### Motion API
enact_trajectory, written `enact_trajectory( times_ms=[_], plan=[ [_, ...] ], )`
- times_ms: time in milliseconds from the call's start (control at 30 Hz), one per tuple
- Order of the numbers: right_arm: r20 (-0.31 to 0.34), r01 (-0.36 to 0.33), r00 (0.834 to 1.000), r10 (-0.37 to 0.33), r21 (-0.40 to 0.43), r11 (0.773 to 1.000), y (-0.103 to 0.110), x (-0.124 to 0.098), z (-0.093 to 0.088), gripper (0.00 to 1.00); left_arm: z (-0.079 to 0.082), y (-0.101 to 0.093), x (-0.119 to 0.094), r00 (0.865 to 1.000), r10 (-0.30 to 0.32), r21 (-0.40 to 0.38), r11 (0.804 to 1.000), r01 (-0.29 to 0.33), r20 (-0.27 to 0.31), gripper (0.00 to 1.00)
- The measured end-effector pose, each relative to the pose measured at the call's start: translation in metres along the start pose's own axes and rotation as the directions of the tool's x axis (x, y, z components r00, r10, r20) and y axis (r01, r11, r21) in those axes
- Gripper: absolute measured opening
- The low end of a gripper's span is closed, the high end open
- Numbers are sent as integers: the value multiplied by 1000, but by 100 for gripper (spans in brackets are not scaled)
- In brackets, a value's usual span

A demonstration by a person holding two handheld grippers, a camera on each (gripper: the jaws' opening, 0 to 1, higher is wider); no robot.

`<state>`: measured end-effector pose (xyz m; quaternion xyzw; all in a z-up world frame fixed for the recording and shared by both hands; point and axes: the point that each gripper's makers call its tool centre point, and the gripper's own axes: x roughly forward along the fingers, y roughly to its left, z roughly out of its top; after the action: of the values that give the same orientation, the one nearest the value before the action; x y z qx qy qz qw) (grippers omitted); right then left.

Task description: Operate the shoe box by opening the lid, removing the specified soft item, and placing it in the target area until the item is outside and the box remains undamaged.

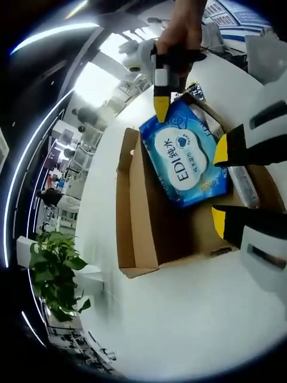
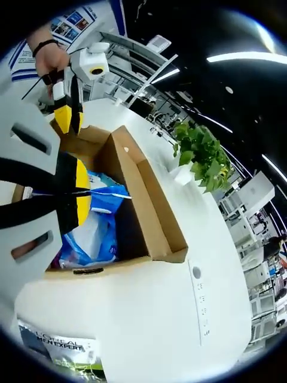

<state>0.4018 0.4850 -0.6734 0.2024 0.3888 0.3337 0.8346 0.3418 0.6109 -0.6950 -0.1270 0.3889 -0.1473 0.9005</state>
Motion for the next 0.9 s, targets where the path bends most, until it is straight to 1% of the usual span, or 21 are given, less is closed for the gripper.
enact_trajectory(
  times_ms=[133, 267, 400, 600, 633, 667, 700, 767, 900],
  plan=[
    [13, -2, 1000, 2, 5, 1000, 8, -9, -2, 0, -6, 1, 10, 1000, 3, -24, 1000, -3, -23, 26],
    [24, -9, 1000, 9, 22, 1000, 10, -14, -1, 0, -9, -3, 18, 999, 0, -12, 1000, 0, -43, 26],
    [33, -10, 999, 9, 27, 1000, 7, -19, 2, 0, -13, -6, 28, 998, -3, 0, 1000, 3, -65, 26],
    [46, -15, 999, 14, 32, 999, 2, -30, 5, 0, -16, -3, 44, 996, 4, -2, 1000, -4, -89, 26],
    [47, -14, 999, 13, 34, 999, -1, -30, 6, 0, -17, -3, 47, 996, -3, -23, 1000, 1, -94, 26],
    [47, -12, 999, 10, 38, 999, -3, -31, 7, 0, -16, -6, 50, 996, -18, -60, 998, 13, -86, 26],
    [49, -8, 999, 5, 46, 999, -11, -32, 9, 0, -15, -6, 51, 996, -21, -62, 998, 15, -87, 27],
    [52, -3, 999, 0, 53, 999, -17, -35, 10, 0, -13, -7, 54, 996, -22, -65, 998, 16, -86, 27],
    [47, 5, 999, -8, 63, 998, -24, -39, 7, 0, -11, -15, 63, 994, -71, -133, 989, 60, -85, 29]
  ],
)
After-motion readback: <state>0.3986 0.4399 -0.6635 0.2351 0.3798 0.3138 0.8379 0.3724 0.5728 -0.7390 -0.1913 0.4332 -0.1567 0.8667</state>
